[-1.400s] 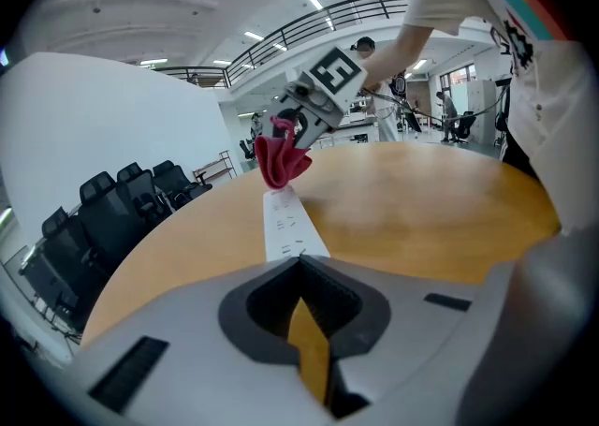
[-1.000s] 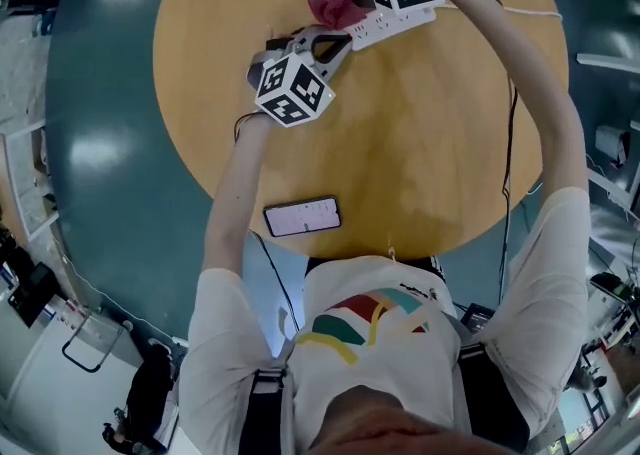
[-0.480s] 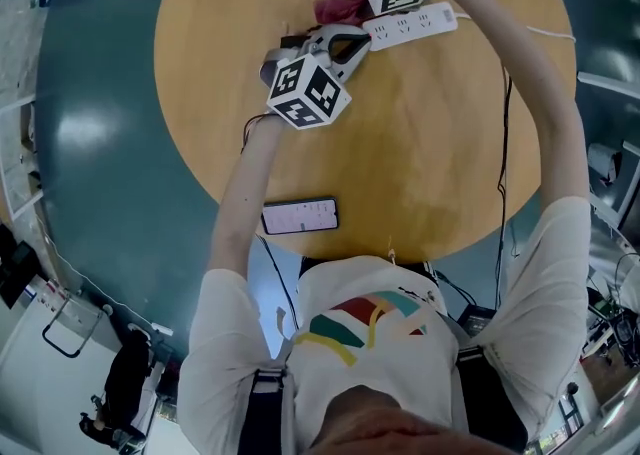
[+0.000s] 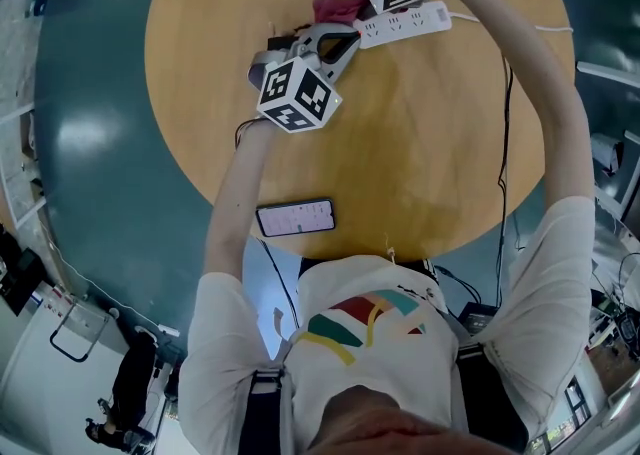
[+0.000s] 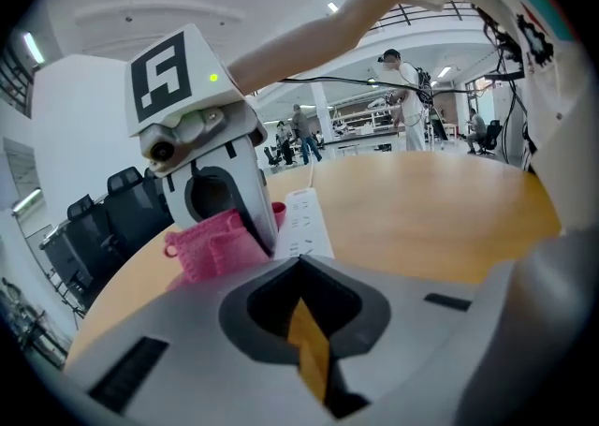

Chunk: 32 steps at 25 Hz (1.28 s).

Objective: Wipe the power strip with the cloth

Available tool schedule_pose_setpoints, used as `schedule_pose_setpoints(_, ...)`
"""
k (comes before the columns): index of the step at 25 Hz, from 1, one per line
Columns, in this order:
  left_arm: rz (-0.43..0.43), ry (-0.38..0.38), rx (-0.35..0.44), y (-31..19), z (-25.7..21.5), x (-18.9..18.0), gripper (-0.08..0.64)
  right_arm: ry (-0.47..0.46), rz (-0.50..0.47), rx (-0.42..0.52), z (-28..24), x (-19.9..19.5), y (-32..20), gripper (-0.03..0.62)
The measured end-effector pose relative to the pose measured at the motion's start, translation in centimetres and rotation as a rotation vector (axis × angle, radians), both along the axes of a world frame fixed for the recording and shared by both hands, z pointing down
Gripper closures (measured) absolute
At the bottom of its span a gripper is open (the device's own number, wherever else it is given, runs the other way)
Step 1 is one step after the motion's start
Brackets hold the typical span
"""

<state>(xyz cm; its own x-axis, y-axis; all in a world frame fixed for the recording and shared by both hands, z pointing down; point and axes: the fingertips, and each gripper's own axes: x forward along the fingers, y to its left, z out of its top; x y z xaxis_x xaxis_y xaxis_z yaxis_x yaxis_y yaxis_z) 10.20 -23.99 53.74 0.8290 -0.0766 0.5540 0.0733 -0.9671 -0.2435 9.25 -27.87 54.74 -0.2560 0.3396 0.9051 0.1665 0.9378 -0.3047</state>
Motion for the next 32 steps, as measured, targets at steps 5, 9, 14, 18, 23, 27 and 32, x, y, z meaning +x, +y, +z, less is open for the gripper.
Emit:
schedule_pose_setpoints(5, -0.013, -0.005, 0.003, -0.3, 0.4, -0.2, 0.517, 0.115, -0.001, 0.031, 0.8, 5.4, 0.3, 0.553)
schedule_pose_setpoints(9, -0.026, -0.005, 0.005, -0.2, 0.0, 0.0, 0.517, 0.155, 0.090, 0.045, 0.6, 10.8, 1.0, 0.553)
schedule_pose_setpoints(14, -0.026, -0.011, 0.010, -1.2, -0.3, 0.4, 0.518, 0.132, 0.208, 0.044, 0.5, 14.8, 1.5, 0.554)
schedule_pose_setpoints(18, -0.034, -0.030, 0.014, -1.8, -0.4, 0.1, 0.518, 0.119, 0.220, 0.060, 0.3, 15.3, 1.8, 0.553)
schedule_pose_setpoints(23, -0.045, -0.048, 0.014, -2.0, 0.4, 0.3, 0.518, 0.137, 0.233, 0.092, 0.9, 17.0, 2.0, 0.553)
schedule_pose_setpoints(27, -0.163, 0.033, 0.032, -2.5, -0.8, 0.2, 0.518, 0.098, 0.388, 0.273, -2.2, 17.0, 0.2, 0.554)
schedule_pose_setpoints(32, -0.361, 0.254, 0.017, -3.1, -7.1, -0.2, 0.517, -0.094, 0.693, 0.577, -8.7, 15.1, -0.6, 0.554)
